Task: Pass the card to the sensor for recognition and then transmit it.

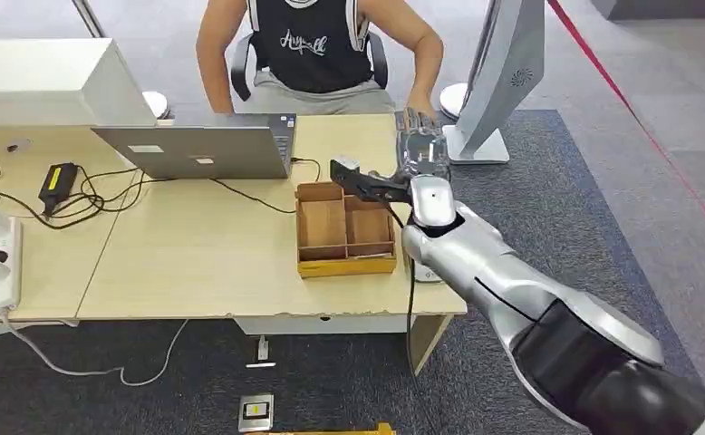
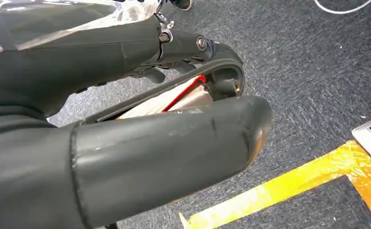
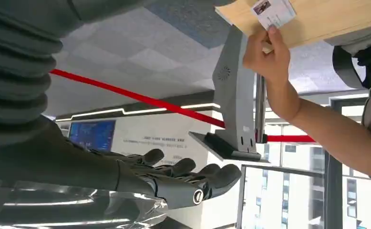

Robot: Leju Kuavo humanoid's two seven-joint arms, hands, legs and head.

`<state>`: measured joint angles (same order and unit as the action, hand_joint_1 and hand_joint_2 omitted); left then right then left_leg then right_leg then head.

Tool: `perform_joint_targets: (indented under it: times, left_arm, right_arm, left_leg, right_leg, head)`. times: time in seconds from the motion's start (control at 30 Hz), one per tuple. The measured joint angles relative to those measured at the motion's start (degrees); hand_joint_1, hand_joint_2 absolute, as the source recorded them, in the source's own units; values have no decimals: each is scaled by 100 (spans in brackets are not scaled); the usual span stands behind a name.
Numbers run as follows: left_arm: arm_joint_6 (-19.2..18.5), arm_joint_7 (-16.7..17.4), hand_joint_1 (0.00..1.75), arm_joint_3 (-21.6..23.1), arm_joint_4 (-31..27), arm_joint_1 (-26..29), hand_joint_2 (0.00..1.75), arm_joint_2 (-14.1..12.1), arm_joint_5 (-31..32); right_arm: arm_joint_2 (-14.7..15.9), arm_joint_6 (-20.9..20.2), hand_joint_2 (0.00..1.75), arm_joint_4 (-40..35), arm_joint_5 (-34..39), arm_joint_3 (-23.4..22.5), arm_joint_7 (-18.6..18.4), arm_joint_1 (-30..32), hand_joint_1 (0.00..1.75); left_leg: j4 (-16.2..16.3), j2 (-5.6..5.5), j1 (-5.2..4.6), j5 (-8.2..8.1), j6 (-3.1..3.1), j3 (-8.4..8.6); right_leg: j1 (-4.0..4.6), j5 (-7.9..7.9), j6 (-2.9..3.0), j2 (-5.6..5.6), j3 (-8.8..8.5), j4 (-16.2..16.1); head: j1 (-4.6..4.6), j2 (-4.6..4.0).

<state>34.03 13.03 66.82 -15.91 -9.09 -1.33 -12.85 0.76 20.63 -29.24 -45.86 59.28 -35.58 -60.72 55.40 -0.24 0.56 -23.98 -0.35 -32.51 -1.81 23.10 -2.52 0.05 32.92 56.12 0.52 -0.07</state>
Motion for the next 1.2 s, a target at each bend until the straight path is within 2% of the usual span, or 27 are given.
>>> perform_joint_targets:
  times: [0.13, 0.27, 0.47, 0.5, 0.6, 0.73, 0.87, 1.2]
  left_arm:
    - [-9, 7, 0, 13, 0, -2, 0, 0, 2]
    - [2, -4, 0, 15, 0, -8, 0, 0, -18]
    - [131, -9, 0, 15, 0, 22, 0, 7, -138]
    - [149, -9, 0, 15, 0, 34, 0, 7, -162]
    - [188, -44, 0, 13, 0, 95, 0, 7, -221]
    - [199, -109, 0, 13, 9, 173, 0, 0, -291]
    - [267, -214, 0, 4, 20, 216, 0, -4, -400]
    - [284, -278, 0, -13, 39, 271, 0, -7, -448]
  right_arm:
    - [0, 31, 0, 55, 33, 22, 15, -4, 0]
    - [4, 328, 0, 83, 300, 11, 199, -4, 0]
    - [120, 1493, 0, -250, 1137, -267, 960, 160, 0]
    - [153, 1618, 175, -352, 1205, -319, 1058, 235, 0]
    - [319, 1875, 175, -854, 1152, -498, 1283, 597, 0]
    - [569, 1917, 175, -1817, 916, -855, 1539, 1310, 0]
    - [771, 1932, 175, -2782, 1020, -1147, 1753, 1897, 0]
    - [1014, 1930, 175, -3847, 1228, -1335, 2000, 2672, 0]
  left_leg:
    - [0, 0, 0, 0, 0, 0]
    - [1, 0, 0, 0, 0, 1]
    - [1, 0, 0, -1, 0, 1]
    - [1, 0, 0, -1, 0, 2]
    - [1, 0, 0, -2, 0, 4]
    - [1, -1, 1, -6, -2, 3]
    - [0, 1, 1, -7, -3, 4]
    - [0, 2, 0, -7, -3, 6]
  right_leg:
    - [0, 0, 0, 0, 0, 0]
    - [0, 0, 0, 0, 0, 0]
    - [0, 1, 0, 0, 0, -1]
    - [0, 1, 0, 0, 0, -1]
    - [0, 2, 1, 0, -2, -3]
    - [1, 3, 2, 0, -4, -4]
    - [1, 4, 3, 1, -3, -4]
    - [1, 4, 5, 2, -3, -4]
  head:
    - [0, -2]
    - [0, -2]
    - [0, -2]
    - [-2, -2]
    - [0, 0]
    - [0, 0]
    - [-2, -2]
    - [0, -2]
